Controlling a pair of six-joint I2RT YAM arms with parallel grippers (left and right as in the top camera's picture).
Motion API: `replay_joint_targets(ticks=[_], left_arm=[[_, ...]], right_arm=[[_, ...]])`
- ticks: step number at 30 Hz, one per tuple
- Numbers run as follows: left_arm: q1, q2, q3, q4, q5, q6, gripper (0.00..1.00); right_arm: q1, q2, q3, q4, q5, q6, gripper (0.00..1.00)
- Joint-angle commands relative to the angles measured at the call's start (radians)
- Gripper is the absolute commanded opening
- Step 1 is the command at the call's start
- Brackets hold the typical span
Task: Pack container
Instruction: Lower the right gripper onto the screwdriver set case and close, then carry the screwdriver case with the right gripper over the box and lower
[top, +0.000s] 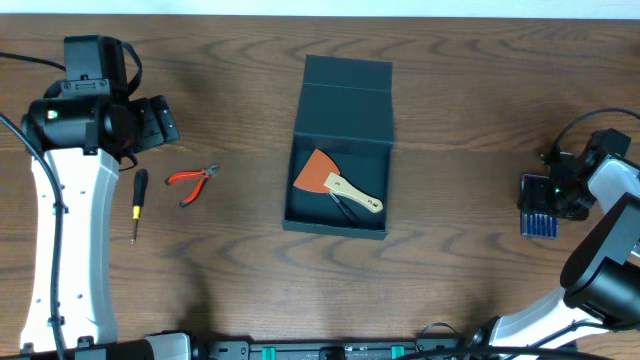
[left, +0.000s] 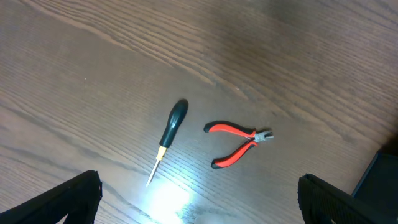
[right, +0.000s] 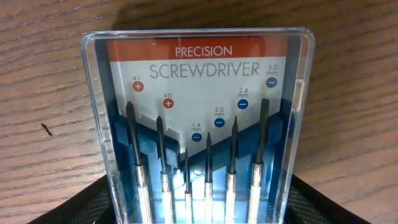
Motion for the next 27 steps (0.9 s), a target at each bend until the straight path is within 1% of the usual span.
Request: replay_joint_targets(ticks=[1,4,5,6,8,10,11,15,20,27], left_arm=[[0.005,0.01,-0.005,-0.006,-0.005,0.01,0.99],[0.005,0.01,-0.005,-0.005,-0.005,0.01,0.99],[0.005,0.01,-0.005,-0.005,-0.005,0.01,0.98],[0.005,0.01,-0.005,-0.006,-0.005,0.01,0.98],[0.005,0.01,-0.005,-0.005,-0.005,0.01,0.99],[0.005,0.01,-0.005,-0.005,-0.005,0.01,0.98],[0.005,0.01,-0.005,-0.005,-0.005,0.01,0.99],[0.005,0.01,-0.005,-0.005,-0.005,0.01,0.99],[0.005,0.01,-0.005,-0.005,-0.005,0.01,0.98],[0.005,0.01,-0.005,-0.006,-0.005,0.01,0.99]], right_arm=[[-0.005,0.036,-0.01,-0.004,0.005,0.009,0.62],[-0.005,0.036,-0.009,-0.004,0.005,0.009,0.58],[-0.005,0.036,-0.009,-0.004,0.005,0.012,0.53],[-0.005,0.036,-0.009,-0.004,0.004,0.013,0.47],[-0.004,0.035,-0.009,-0.003,0.002,0.032,0.3],[-0.003,0.035,-0.007,0.0,0.002,0.079,0.1],[-0.003,0.035,-0.005,-0.001,0.002,0.095,0.03],[0.002,0.03,0.018,-0.026,-0.006,0.152,0.01],[0.054,0.01,0.118,-0.13,-0.049,0.167,0.01],[0.217,-0.036,0.385,-0.338,-0.058,0.166,0.01]])
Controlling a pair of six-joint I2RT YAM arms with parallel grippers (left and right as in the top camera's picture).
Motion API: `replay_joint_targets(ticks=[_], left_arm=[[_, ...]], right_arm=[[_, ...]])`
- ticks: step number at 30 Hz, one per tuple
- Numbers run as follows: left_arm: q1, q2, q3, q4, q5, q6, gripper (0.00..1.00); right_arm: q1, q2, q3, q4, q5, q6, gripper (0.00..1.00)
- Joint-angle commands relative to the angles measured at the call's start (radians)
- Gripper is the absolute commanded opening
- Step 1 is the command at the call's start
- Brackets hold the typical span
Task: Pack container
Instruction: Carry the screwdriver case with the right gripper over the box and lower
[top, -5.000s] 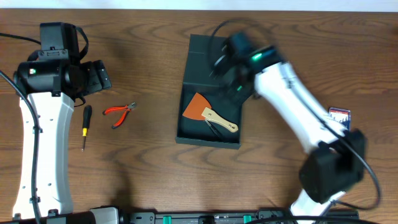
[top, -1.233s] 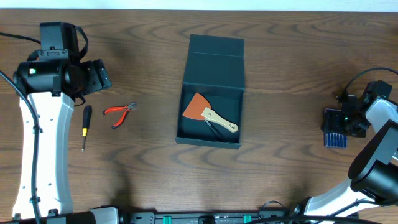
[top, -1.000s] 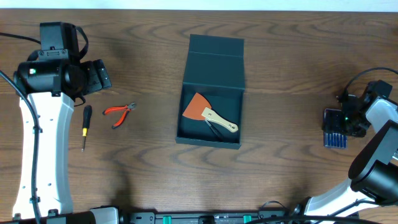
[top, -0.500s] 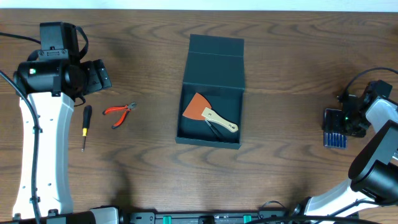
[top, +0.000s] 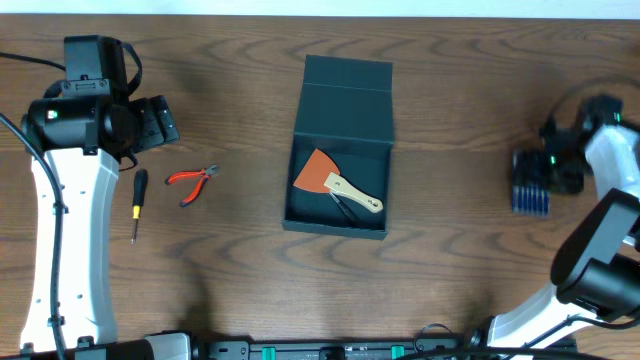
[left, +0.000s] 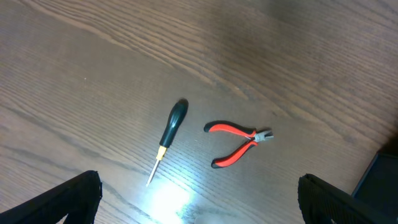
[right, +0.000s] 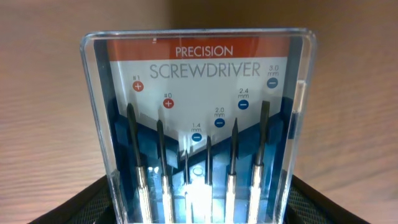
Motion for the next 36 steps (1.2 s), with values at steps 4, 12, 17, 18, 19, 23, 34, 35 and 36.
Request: replay_joint_targets(ticks=[4,12,17,18,19,23,34,35,36], left_arm=[[0.005,0.01,-0.005,-0.005,-0.005,0.009,0.99],[0.005,0.01,-0.005,-0.006,-0.005,0.005,0.98],[0.005,0.01,-0.005,-0.012,-0.004,0.005,0.99],[0.005,0.01,-0.005,-0.013,-0.004,0.005,0.98],[0.005,0.01,-0.005,-0.013,-0.004,0.005,0.99],[0.005,0.01,-0.005,-0.012,-0.004,0.005,0.99],[0.005,0.01,-0.005,-0.012,-0.004,0.005,0.98],[0.005,0.01,-0.005,-0.012,-0.004,0.005,0.98],[0.005,0.01,-0.005,-0.012,-0.004,0.005,0.99]], right_arm=[[0.215,-0.05,0.288,-0.164,-0.021,0.017,0.01],[0.612,-0.05,0.462,-0.225,-0.02,-0.15,0.01],[0.809,-0.042,0.453,-0.196,-0.021,-0.322,0.01],[0.838,-0.039,0.452,-0.189,-0.021,-0.342,0.01],[0.86,-0.037,0.452,-0.188,-0.021,-0.364,0.01],[0.92,-0.018,0.448,-0.19,-0.045,-0.47,0.01],[0.938,0.084,0.378,-0.215,-0.133,-0.557,0.01],[0.938,0.094,0.37,-0.214,-0.133,-0.557,0.01],[0.938,0.106,0.36,-0.214,-0.133,-0.557,0.01]])
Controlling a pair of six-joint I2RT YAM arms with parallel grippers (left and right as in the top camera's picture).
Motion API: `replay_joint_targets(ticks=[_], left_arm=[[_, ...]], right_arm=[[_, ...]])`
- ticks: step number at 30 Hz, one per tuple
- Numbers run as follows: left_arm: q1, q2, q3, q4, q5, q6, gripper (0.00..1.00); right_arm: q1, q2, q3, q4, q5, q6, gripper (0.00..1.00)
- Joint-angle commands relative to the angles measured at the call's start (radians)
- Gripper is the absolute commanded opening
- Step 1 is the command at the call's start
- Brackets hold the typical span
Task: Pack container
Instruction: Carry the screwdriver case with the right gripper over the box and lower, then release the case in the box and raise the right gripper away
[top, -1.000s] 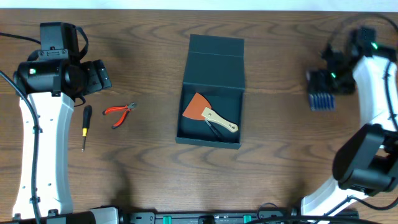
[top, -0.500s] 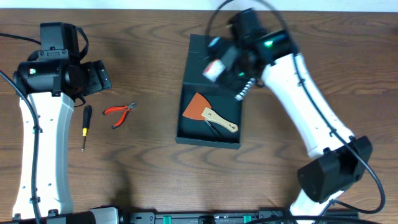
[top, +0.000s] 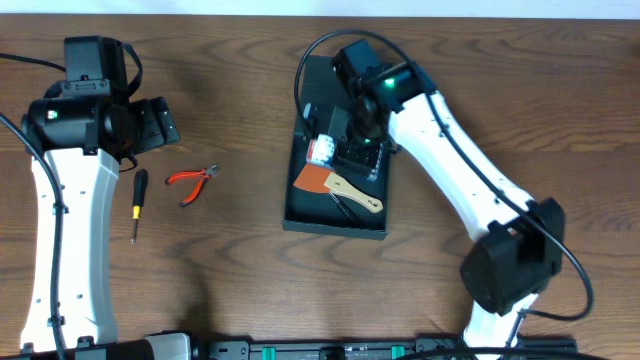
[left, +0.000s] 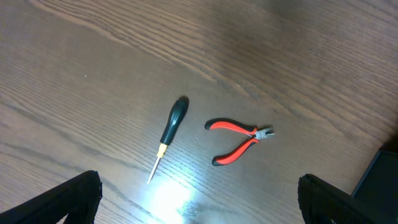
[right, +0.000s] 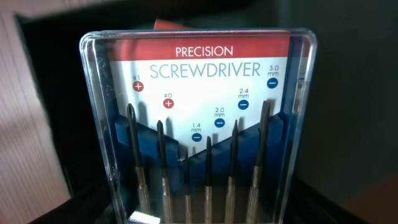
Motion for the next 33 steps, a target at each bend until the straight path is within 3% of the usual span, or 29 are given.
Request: replay_joint_targets(ticks=[1,9,14,16,20,22,23,33], left_arm=[[0.005,0.01,-0.005,-0.003,-0.004,0.005,0.99],[0.005,0.01,-0.005,-0.003,-0.004,0.005,0.99],[0.005,0.01,-0.005,-0.003,-0.004,0.005,0.98],[0.005,0.01,-0.005,-0.003,-0.004,0.005,0.98],[0.005,0.01,-0.005,-0.003,-0.004,0.006,0.99],[0.005,0.01,-0.005,-0.003,-0.004,0.006,0.99],[0.005,0.01,-0.005,-0.003,-0.004,0.006,0.98],[0.005,0.01,-0.005,-0.003,-0.004,0.006,0.99]], right_arm=[[0.006,0.044,-0.037,0.002,-0.026,-0.026,0.01],[0.006,0.096,-0.163,0.075,-0.026,-0.025,0.03],[0.006,0.099,-0.209,0.101,-0.026,-0.024,0.18],[0.006,0.099,-0.21,0.104,-0.026,-0.007,0.41],[0.006,0.099,-0.21,0.105,-0.026,-0.005,0.58],[0.006,0.099,-0.209,0.106,-0.026,0.002,0.91],[0.006,0.099,-0.208,0.106,-0.026,0.002,0.99],[0.006,0.097,-0.089,0.038,0.052,0.071,0.99]])
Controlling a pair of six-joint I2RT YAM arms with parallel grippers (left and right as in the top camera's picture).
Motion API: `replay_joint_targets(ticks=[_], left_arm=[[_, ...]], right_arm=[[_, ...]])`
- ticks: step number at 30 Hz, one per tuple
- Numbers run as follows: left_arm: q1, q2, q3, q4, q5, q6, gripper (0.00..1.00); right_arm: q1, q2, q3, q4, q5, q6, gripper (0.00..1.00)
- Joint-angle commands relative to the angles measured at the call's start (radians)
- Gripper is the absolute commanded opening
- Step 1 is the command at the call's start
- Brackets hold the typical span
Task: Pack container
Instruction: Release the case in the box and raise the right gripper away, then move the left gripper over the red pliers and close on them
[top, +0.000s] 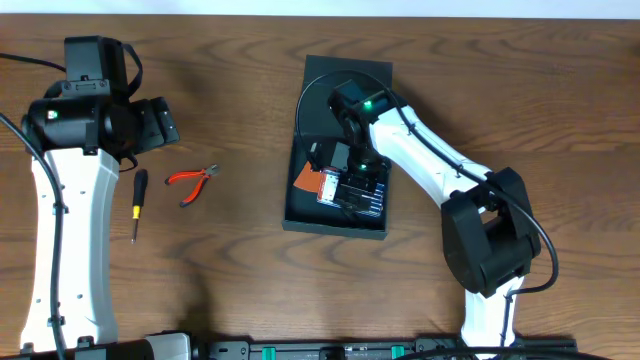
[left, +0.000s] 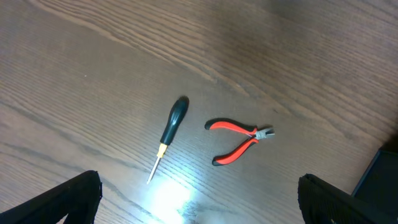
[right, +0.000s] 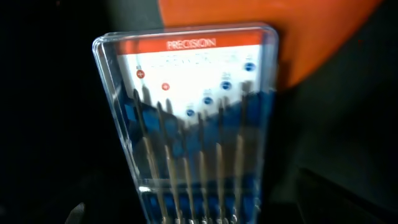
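The dark open box (top: 335, 228) stands mid-table with its lid (top: 345, 75) folded back. Inside it lies the clear precision screwdriver set (top: 352, 190) (right: 193, 118), partly on the orange scraper (top: 305, 178) (right: 298, 37). My right gripper (top: 345, 160) (right: 202, 208) hangs low in the box just behind the set, its fingers spread to either side of the case and apart from it. Red pliers (top: 192, 180) (left: 239, 142) and a black-handled screwdriver (top: 138, 200) (left: 171, 127) lie on the table at the left. My left gripper (top: 150, 125) (left: 199, 199) hovers open above them.
The brown wooden table (top: 500, 100) carries nothing else in view. The left arm's white link (top: 70, 250) runs down the left side. The right arm (top: 440, 180) stretches from the front right across to the box.
The screwdriver set was held upright over the box's back half; now it lies in the box on the scraper, and my right gripper has let it go. The left arm has not moved.
My right gripper was shut on the screwdriver set lying on the table at the far right. Then the set was lifted there, then held over the open box. Now it rests inside the box, released. The left gripper stayed open above the pliers throughout.
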Motion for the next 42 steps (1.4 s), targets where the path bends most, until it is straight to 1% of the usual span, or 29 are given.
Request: replay_joint_targets(ticks=[1,4,6,8,11,14,16,18,21,26,30,32,37,42], left_arm=[[0.005,0.01,-0.005,-0.003,-0.005,0.006,0.99],[0.005,0.01,-0.005,-0.003,-0.005,0.028,0.98],[0.005,0.01,-0.005,-0.011,-0.004,0.106,0.98],[0.005,0.01,-0.005,-0.023,-0.004,0.204,0.98],[0.005,0.011,-0.005,-0.032,0.007,0.398,0.98],[0.005,0.017,-0.005,-0.031,0.102,0.576,0.98],[0.005,0.032,-0.005,-0.032,0.161,0.634,0.98],[0.005,0.065,-0.005,-0.032,0.188,0.639,0.98],[0.005,0.139,-0.021,-0.033,0.199,0.639,0.98],[0.005,0.24,-0.116,-0.008,0.214,0.652,0.99],[0.005,0.259,-0.241,0.067,0.297,0.739,0.98],[0.0,0.259,-0.278,0.093,0.336,0.766,0.99],[-0.029,0.259,-0.299,0.111,0.343,0.789,0.98],[-0.051,0.258,-0.299,0.103,0.326,0.774,0.99]], right_arm=[[0.006,-0.003,0.108,-0.032,0.029,0.058,0.99],[-0.002,-0.009,0.224,-0.089,0.029,0.095,0.99],[-0.011,-0.017,0.309,-0.123,0.037,0.116,0.99],[-0.025,-0.031,0.389,-0.133,0.082,0.178,0.99],[-0.062,-0.059,0.507,-0.132,0.216,0.348,0.99],[-0.126,-0.088,0.603,-0.146,0.298,0.523,0.99],[-0.18,-0.112,0.638,-0.158,0.302,0.611,0.99],[-0.246,-0.14,0.645,-0.165,0.301,0.7,0.99],[-0.335,-0.159,0.645,-0.192,0.295,0.761,0.99],[-0.458,-0.159,0.633,-0.264,0.291,0.773,0.99],[-0.547,-0.159,0.62,-0.294,0.29,0.819,0.99],[-0.583,-0.159,0.62,-0.315,0.29,0.819,0.99],[-0.643,-0.159,0.618,-0.33,0.29,0.818,0.99],[-0.667,-0.159,0.608,-0.329,0.291,0.818,0.99]])
